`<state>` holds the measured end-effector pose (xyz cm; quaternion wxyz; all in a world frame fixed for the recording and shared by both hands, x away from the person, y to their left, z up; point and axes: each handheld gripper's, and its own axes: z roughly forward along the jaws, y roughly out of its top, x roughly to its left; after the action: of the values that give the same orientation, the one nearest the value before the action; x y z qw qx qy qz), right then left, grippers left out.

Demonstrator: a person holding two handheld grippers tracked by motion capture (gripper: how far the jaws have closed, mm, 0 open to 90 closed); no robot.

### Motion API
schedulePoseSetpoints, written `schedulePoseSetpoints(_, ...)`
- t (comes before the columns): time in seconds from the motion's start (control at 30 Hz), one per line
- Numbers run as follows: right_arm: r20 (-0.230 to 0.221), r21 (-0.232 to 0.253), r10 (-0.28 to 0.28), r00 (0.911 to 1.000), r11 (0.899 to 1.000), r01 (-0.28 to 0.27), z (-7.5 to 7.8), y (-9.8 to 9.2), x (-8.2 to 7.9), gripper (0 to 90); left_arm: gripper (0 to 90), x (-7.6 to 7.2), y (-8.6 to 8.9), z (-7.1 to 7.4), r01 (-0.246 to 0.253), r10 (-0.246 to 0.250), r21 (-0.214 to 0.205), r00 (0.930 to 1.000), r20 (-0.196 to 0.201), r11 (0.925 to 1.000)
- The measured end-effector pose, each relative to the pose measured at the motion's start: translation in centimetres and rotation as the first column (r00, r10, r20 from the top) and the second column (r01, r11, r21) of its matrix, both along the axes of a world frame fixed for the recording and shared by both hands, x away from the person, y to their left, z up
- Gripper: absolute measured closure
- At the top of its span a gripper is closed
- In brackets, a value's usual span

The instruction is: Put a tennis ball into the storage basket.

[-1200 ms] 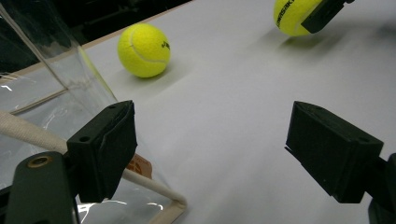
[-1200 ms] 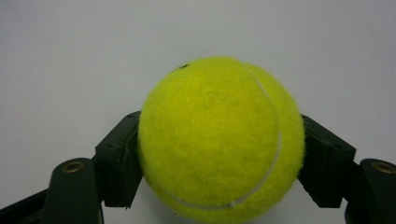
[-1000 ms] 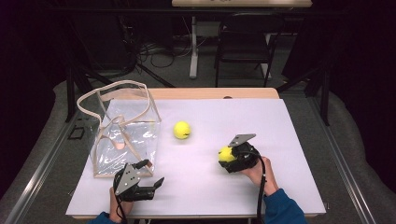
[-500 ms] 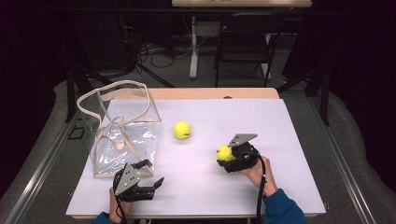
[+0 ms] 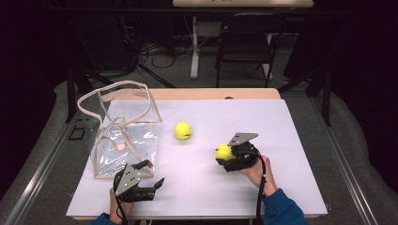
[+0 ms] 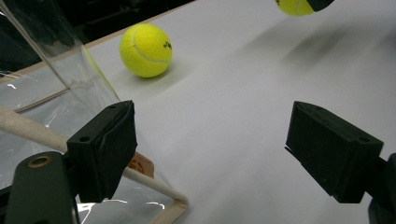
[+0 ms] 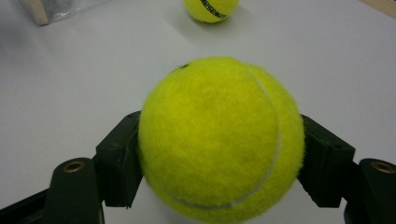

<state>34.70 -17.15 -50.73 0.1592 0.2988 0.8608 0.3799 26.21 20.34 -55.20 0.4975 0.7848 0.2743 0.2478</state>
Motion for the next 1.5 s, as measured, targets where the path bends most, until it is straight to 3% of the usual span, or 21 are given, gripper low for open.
schedulePoseSetpoints(1.5,0.078,0.047,0.027,0.9966,0.998,-0.031,3.0,1.7,1.6,26.5,15.8,-0.1,0.2,0.1,-0.001,0.001,-0.002,0.9999,0.011,1.0000)
